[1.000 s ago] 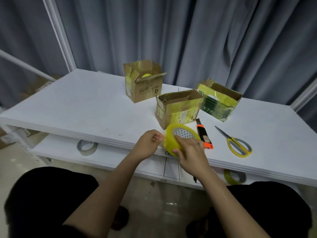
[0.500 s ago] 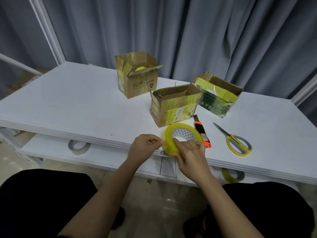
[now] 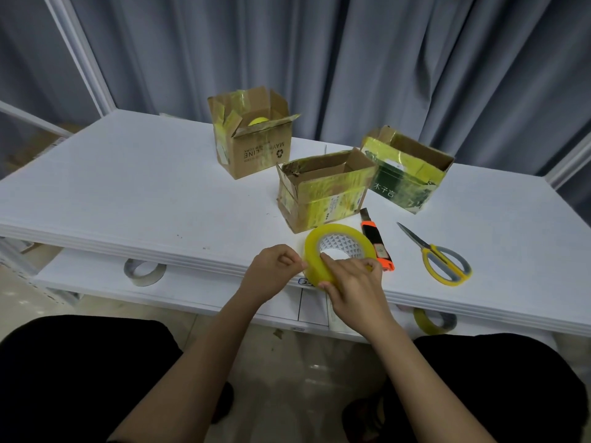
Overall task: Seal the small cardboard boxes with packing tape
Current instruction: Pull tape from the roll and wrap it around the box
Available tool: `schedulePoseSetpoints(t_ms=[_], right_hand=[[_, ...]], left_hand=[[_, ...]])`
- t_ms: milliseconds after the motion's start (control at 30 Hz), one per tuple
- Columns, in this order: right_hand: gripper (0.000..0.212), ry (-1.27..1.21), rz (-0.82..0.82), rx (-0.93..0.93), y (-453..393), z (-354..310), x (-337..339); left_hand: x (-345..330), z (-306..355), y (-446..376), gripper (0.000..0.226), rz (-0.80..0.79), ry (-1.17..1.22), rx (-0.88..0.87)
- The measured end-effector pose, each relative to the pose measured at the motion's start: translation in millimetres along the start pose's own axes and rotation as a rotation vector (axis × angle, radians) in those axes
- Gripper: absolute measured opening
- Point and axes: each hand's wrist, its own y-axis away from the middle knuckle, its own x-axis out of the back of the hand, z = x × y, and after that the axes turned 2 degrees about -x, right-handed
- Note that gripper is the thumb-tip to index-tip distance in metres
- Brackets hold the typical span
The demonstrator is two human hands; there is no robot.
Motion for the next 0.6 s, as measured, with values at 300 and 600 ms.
schedulePoseSetpoints(t_ms=[300,600], right_hand=[[0.044,-0.010,-0.016,-0.019,0.2,-1.0,0.0],[0.044,-0.011,-0.033,-0.046,0.7,-1.0,-2.1]], left_hand=[[0.4,16.7,-5.6,0.022,-0.080,0.014,0.124],[-5.7,9.2,-4.0,0.015,-0.037,-0.104,0.113]])
